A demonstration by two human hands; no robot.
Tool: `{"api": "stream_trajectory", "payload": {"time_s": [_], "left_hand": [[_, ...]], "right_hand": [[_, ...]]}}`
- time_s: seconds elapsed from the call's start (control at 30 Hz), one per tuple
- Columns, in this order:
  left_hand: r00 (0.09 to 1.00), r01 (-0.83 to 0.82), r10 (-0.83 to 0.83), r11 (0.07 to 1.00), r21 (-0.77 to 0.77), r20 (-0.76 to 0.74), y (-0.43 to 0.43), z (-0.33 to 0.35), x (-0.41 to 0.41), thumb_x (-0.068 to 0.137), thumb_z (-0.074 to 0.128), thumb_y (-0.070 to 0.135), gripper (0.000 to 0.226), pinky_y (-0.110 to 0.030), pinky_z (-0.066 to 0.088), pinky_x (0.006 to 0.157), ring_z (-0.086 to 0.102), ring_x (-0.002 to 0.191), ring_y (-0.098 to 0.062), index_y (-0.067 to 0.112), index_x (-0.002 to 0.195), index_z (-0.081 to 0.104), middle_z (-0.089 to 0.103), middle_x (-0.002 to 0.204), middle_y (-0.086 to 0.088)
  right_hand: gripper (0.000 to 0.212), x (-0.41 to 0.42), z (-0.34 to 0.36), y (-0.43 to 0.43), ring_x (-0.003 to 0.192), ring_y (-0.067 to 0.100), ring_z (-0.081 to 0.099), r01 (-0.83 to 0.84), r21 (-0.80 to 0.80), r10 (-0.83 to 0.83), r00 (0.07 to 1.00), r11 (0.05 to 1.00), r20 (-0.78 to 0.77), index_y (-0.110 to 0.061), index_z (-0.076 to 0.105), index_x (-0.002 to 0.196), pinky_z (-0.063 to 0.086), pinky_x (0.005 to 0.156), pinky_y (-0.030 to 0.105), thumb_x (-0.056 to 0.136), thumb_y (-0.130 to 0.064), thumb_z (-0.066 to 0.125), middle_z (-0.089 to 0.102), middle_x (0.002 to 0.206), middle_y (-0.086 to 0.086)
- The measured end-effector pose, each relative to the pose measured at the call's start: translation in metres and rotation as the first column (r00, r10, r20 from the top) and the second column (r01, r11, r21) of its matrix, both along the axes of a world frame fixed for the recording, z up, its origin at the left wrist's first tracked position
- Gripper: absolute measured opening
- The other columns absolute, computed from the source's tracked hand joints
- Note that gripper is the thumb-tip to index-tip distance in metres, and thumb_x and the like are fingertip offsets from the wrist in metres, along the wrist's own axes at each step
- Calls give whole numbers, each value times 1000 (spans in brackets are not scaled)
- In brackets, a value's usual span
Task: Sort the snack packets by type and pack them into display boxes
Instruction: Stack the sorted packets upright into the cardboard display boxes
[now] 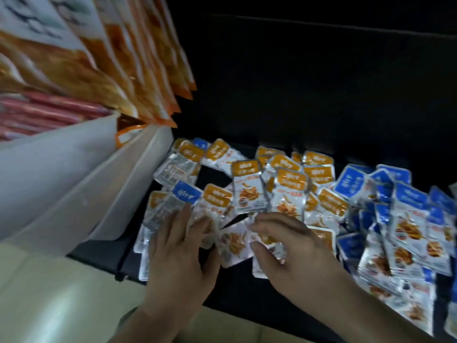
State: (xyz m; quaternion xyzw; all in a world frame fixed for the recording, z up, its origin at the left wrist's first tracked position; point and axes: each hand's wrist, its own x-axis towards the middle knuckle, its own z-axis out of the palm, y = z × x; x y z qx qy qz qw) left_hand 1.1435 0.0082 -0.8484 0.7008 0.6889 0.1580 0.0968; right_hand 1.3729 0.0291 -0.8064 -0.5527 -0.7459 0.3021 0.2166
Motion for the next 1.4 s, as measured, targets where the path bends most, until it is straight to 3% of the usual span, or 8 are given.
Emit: {"api": "stream_trajectory", "payload": {"time_s": [0.2,0.33,0.63,0.93,1.07,1.2,1.27,1.4], "left_hand": [[996,-87,85,994,-70,-31,-12,-9,-35,85,55,64,86,-60,31,121,26,154,-40,21,157,38,33,166,-14],[994,-109,108,990,-86,-22,-23,-17,-51,90,52,62,83,-58,38,117,35,149,-46,12,155,43,32,165,-19],[930,-254,244,967,1,275,-17,-5,-65,94,62,32,13,-43,58,86,61,122,-28,29,106,65,62,134,-2],[948,-244,222,967,71,229,0,-4,-64,90,75,15,45,-30,46,82,59,105,-20,23,132,62,67,117,2],[975,-221,210,958,185,77,6,0,-74,79,83,6,61,-38,55,75,66,99,-35,14,136,61,65,122,-11],[943,-265,216,948,177,255,5,12,-69,87,75,6,46,-34,56,66,69,83,-22,29,124,59,71,104,1],[861,-318,250,944,86,442,4,14,-64,93,70,11,27,-30,57,64,68,78,-8,31,111,67,71,94,11],[757,-315,216,948,53,616,-8,26,-42,97,68,19,11,-19,54,63,68,76,-7,29,96,69,68,89,12]], "right_hand": [[53,-48,-8,2,150,9,35,-183,4,180,968,983,172,-39,59,140,50,106,36,96,-59,38,41,159,-18],[76,-71,-12,7,158,5,-1,-285,-202,335,898,937,286,-44,24,160,14,127,32,91,-74,16,8,169,-23],[50,-72,-31,3,126,24,58,-164,97,128,945,982,301,-27,65,134,63,86,43,93,-51,48,59,134,-6],[56,-75,-37,9,148,21,42,-272,-45,266,871,961,414,-38,65,134,63,85,43,88,-60,43,45,157,-8],[63,-77,-25,14,158,10,9,-269,-171,317,854,948,413,-45,47,149,48,111,43,91,-66,31,16,168,-20],[66,-74,-13,16,154,-2,-16,-279,-237,351,861,931,367,-41,25,161,10,127,24,99,-60,40,-8,167,-27],[68,-72,-13,14,153,-6,-11,-254,-229,321,887,940,332,-35,29,161,4,122,16,98,-59,41,0,168,-26],[30,-74,3,7,122,-27,43,58,-181,-68,997,982,-47,-41,69,126,38,103,3,98,-46,61,56,137,-34]]}}
